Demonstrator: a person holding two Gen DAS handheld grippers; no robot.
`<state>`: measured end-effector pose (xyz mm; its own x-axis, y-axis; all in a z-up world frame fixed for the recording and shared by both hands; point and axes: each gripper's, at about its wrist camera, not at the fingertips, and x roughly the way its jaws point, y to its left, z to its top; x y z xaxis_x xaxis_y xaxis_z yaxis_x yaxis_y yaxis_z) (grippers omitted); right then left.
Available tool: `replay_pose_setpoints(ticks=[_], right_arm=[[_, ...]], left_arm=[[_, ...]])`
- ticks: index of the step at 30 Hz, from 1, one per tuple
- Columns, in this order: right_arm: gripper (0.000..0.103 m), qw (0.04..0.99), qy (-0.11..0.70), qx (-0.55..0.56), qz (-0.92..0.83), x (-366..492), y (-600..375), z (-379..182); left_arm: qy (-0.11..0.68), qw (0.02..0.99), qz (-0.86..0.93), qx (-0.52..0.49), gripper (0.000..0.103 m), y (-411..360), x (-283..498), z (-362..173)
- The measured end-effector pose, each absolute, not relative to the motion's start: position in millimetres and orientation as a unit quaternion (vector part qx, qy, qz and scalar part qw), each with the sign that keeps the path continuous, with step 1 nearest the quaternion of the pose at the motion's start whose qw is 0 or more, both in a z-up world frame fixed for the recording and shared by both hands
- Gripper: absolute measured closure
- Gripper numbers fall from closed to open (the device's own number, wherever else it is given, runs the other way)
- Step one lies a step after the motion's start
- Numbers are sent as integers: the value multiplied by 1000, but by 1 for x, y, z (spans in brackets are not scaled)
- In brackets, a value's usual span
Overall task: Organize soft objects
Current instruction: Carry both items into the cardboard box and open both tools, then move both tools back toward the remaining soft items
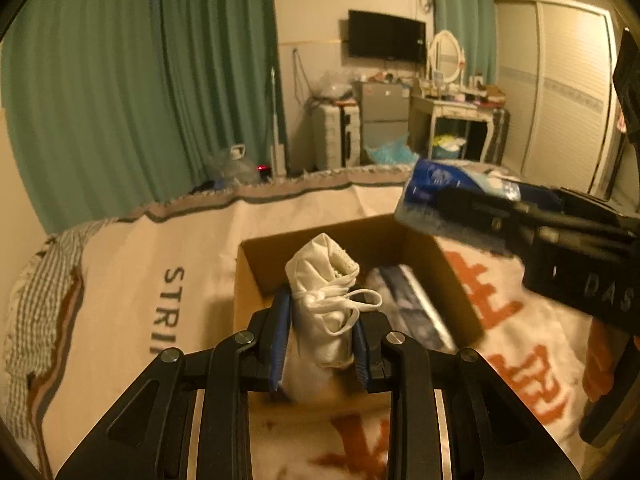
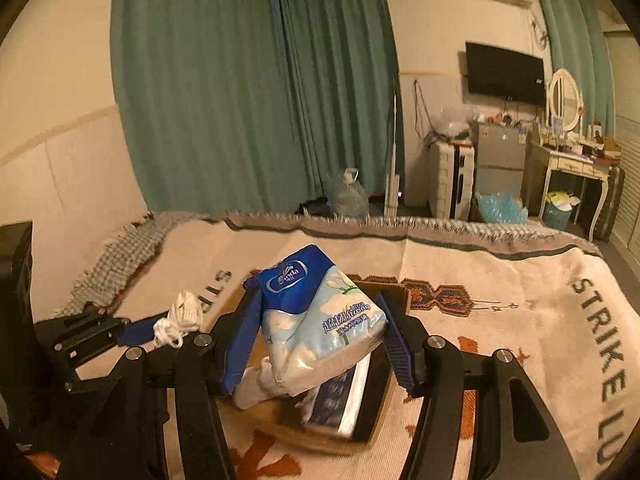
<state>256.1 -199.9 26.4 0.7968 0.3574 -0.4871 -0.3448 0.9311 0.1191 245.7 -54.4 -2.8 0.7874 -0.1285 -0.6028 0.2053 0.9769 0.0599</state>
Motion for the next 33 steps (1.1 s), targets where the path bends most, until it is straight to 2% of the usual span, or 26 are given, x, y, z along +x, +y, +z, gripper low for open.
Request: replay_pose_setpoints(ticks=[7, 10, 11, 12, 13, 14, 17, 22, 27, 28, 29, 30, 33], right_arm=[[45, 935, 311, -4, 169, 328, -191, -29], [43, 933, 320, 9, 165, 347, -195, -45], [41, 933, 321, 12, 163, 350, -196, -48], [36, 933, 321, 12, 163, 352, -197, -50], [28, 934, 318, 13, 162, 354, -198, -50], [25, 936, 312, 14, 160, 352, -198, -50], [22, 940, 299, 28, 159, 345, -205, -44], [21, 948, 282, 29, 146, 318, -218, -13], [17, 961, 244, 11, 132, 268, -229, 46], [17, 963, 236, 8, 134, 254, -231, 60], [17, 965, 226, 7, 134, 241, -233, 72], [16, 968, 213, 5, 132, 223, -236, 87], [5, 974, 190, 3, 125, 185, -243, 117]], left_arm=[[316, 942, -97, 62, 75, -60, 296, -32], [332, 936, -98, 66, 72, -61, 307, -44], [341, 932, -98, 69, 62, -61, 309, -47], [346, 931, -95, 72, 44, -63, 311, -50], [341, 933, -88, 78, 36, -65, 311, -51], [333, 936, -84, 82, 28, -65, 309, -51], [325, 938, -78, 88, 26, -62, 303, -45], [312, 944, -65, 81, 26, -56, 278, -13], [248, 963, -53, 92, 26, -53, 220, 54], [233, 967, -49, 93, 23, -52, 208, 66], [226, 969, -43, 91, 12, -52, 197, 78], [210, 973, -39, 88, 9, -51, 183, 90], [173, 981, -32, 84, 9, -48, 146, 120]])
